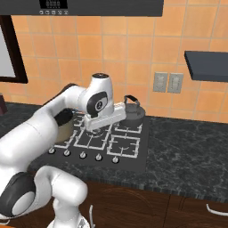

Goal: Pick the kettle from the counter and place it on a stove burner. Then turn the burner on.

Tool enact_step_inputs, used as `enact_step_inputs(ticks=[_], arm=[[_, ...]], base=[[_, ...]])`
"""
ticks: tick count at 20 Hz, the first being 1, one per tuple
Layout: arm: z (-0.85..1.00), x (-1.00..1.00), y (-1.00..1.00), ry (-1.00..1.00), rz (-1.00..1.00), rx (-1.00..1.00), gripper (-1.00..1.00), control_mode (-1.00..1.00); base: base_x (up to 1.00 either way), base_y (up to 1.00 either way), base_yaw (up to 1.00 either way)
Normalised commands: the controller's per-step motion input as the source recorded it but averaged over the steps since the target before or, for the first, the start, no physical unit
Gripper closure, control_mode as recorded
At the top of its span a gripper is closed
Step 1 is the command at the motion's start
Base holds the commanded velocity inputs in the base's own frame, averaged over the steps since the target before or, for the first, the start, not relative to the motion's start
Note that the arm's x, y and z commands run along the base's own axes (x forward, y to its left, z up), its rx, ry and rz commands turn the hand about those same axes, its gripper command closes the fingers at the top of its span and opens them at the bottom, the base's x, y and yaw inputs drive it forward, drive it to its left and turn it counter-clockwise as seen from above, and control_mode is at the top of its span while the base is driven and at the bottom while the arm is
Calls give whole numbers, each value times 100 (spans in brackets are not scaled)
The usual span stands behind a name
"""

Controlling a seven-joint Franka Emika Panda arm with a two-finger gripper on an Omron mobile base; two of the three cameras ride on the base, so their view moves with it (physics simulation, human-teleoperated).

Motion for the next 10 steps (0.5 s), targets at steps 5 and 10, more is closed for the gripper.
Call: enact_step_inputs(ticks=[5,10], arm=[[-43,-11,63,18,-22,5,-100,-100],[-11,3,16,10,0,0,-100,-100]], base=[[0,0,0],[0,0,0]])
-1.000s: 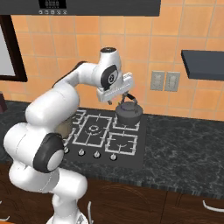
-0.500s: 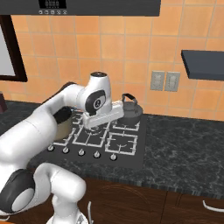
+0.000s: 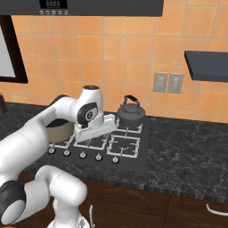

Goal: Pick the kettle from the counter and place it on a stove burner. Then turn the burner on.

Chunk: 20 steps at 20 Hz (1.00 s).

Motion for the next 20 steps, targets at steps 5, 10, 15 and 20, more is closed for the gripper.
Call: enact_step_inputs(ticks=[5,10,15,20], arm=[[-18,15,29,9,-7,3,-100,-100],[-54,29,41,10,-30,8,-100,-100],[-58,39,16,0,-37,0,-100,-100],[-29,20,-9,0,-38,-4,-100,-100]], base=[[0,0,0],[0,0,0],[0,0,0],[0,0,0]])
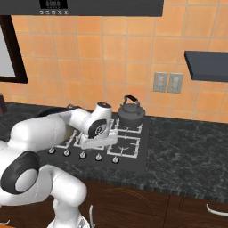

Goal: Pick the kettle from the counter and place it on a stove burner. Then turn the burner on.

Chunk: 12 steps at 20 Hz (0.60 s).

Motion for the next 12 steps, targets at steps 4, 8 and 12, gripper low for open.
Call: enact_step_inputs(ticks=[4,8,12], arm=[[-21,12,1,0,-30,-4,-100,-100],[-23,19,38,0,-27,-2,-100,-100],[-11,8,57,2,-30,0,-100,-100]], base=[[0,0,0],[0,0,0],[0,0,0]])
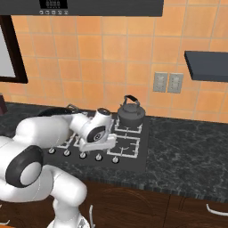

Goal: Pick the kettle from the counter and place it on a stove burner. Then turn the burner on.

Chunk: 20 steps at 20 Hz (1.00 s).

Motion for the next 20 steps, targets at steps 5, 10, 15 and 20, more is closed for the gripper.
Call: enact_step_inputs(ticks=[5,10,15,20], arm=[[-5,6,5,7,-9,0,-100,-100],[-24,24,6,13,-41,-13,-100,-100],[-11,27,0,5,-26,-3,-100,-100],[-2,22,1,0,-18,0,-100,-100]], base=[[0,0,0],[0,0,0],[0,0,0],[0,0,0]])
